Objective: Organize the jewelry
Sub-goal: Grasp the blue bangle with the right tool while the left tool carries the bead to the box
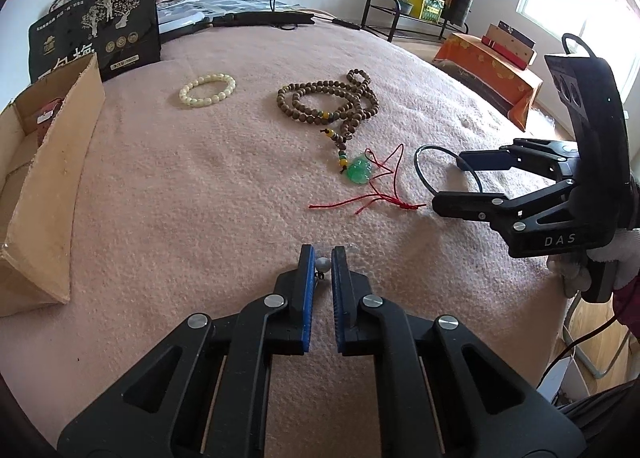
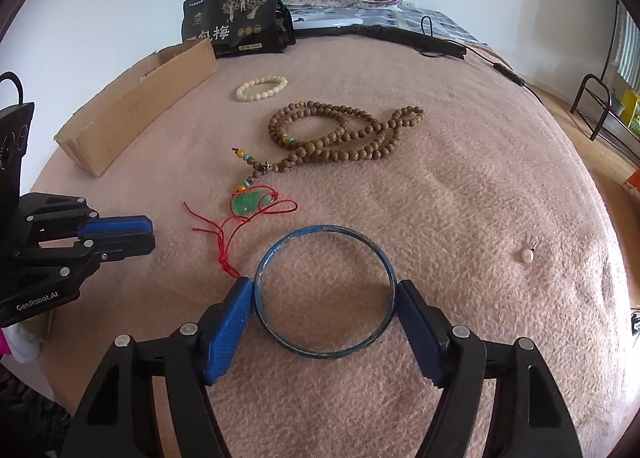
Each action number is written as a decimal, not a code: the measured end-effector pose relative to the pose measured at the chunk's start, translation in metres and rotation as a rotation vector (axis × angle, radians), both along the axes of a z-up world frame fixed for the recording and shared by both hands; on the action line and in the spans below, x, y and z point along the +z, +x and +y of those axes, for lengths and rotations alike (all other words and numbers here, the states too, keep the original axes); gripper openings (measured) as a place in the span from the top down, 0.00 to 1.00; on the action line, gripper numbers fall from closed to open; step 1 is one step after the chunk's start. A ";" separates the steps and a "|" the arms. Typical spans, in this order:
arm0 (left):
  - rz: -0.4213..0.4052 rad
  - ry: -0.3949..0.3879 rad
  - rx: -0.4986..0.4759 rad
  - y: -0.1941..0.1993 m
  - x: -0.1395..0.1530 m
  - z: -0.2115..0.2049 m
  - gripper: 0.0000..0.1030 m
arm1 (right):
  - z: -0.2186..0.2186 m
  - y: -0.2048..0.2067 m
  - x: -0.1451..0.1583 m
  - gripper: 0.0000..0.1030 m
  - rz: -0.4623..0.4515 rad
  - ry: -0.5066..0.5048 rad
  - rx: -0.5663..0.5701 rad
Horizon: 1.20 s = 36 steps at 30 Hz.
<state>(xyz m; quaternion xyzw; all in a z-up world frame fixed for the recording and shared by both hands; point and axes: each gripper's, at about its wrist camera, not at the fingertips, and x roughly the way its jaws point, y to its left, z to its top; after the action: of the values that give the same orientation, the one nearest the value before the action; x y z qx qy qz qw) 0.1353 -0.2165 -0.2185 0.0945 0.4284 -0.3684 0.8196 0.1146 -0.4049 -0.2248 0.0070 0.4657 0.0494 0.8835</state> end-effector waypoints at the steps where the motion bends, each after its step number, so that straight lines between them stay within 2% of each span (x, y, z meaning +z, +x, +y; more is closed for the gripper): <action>1: 0.000 -0.003 0.005 0.000 0.001 0.002 0.94 | -0.001 -0.001 0.002 0.28 -0.004 0.004 -0.004; 11: -0.031 -0.048 0.056 -0.001 0.023 0.027 0.94 | -0.002 -0.009 0.029 0.28 -0.054 0.018 -0.032; 18: -0.070 -0.085 0.109 0.006 0.046 0.053 0.94 | 0.013 -0.004 0.054 0.28 -0.097 0.019 -0.003; 28: -0.140 -0.102 0.223 0.023 0.075 0.110 0.94 | 0.064 0.026 0.082 0.28 -0.150 0.031 0.099; 36: -0.174 -0.093 0.319 0.048 0.083 0.156 0.94 | 0.115 0.059 0.094 0.28 -0.174 0.051 0.191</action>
<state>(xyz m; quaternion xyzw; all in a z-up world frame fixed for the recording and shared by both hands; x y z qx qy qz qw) 0.1831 -0.0603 -0.1354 0.0188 0.3480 -0.2434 0.9051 0.1740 -0.2896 -0.1311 -0.0193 0.3846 0.1454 0.9114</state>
